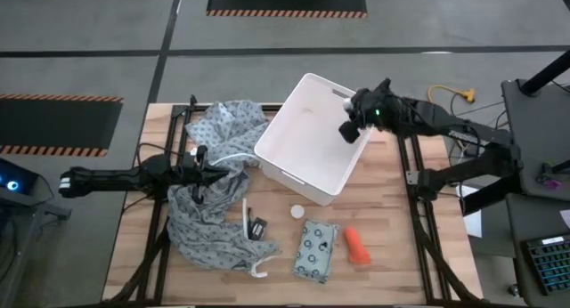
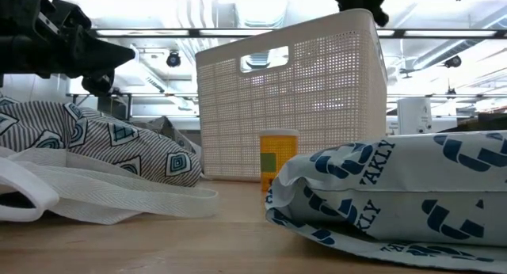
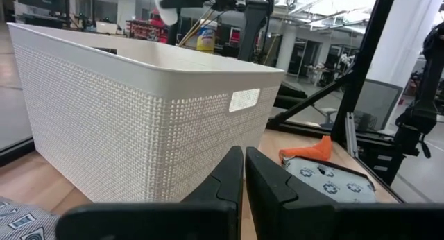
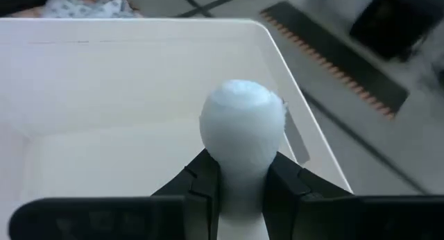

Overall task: Pick & place medical supplies in basket/bin
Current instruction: Put the white rolled gauze into the white bin, then put the orange bandage into the white bin

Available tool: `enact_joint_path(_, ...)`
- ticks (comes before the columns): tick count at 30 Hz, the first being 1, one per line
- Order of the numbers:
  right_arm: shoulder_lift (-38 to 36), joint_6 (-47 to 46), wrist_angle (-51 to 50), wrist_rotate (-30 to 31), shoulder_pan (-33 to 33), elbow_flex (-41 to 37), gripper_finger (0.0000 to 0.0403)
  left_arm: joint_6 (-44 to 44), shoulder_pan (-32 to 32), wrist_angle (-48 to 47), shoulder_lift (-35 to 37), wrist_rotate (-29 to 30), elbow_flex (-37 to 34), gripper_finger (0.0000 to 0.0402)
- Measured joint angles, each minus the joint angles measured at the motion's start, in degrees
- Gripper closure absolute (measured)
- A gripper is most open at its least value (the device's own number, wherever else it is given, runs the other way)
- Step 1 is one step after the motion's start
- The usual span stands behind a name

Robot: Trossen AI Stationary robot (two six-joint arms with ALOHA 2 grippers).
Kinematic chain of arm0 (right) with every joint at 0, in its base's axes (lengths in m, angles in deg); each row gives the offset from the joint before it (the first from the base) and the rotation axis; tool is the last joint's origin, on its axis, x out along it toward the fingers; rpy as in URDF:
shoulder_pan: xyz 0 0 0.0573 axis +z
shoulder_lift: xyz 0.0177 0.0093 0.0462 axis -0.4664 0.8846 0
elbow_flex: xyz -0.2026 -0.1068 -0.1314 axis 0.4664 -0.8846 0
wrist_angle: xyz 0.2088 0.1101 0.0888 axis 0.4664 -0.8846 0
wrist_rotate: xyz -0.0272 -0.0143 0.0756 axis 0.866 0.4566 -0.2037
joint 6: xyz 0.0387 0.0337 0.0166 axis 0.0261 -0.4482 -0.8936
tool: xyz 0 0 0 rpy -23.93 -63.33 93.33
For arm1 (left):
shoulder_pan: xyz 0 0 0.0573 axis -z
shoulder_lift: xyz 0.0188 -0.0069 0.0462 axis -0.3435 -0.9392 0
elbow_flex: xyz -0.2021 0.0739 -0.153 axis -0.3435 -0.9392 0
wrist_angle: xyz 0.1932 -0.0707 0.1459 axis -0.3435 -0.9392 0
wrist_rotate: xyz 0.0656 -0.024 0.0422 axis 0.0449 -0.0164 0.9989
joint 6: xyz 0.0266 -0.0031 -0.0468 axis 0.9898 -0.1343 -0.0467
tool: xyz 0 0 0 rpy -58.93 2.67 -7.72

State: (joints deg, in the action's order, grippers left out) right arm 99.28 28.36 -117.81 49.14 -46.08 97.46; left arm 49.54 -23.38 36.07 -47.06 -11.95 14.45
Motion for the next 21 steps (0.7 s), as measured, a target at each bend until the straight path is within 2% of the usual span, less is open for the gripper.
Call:
enact_joint_path(2, 0.0, 0.3, 0.1, -3.9, -3.0, -0.1, 0.0337, 0.0, 0.0, 0.0, 0.0, 0.0, 0.0, 0.0402)
enact_joint_path(8, 0.1, -1.6, 0.3, -5.4, -7.4, -0.1, 0.0320, 0.0, 0.0, 0.0, 0.0, 0.0, 0.0, 0.0402)
enact_joint_path(17, 0.1, -2.7, -0.2, -5.7, -8.1, 0.2, 0.0195, 0.0, 0.0, 0.0, 0.0, 0.0, 0.0, 0.0402)
enact_joint_path(21, 0.1, -4.2, -0.3, -6.0, -8.0, 2.3, 0.0152, 0.0, 0.0, 0.0, 0.0, 0.0, 0.0, 0.0402)
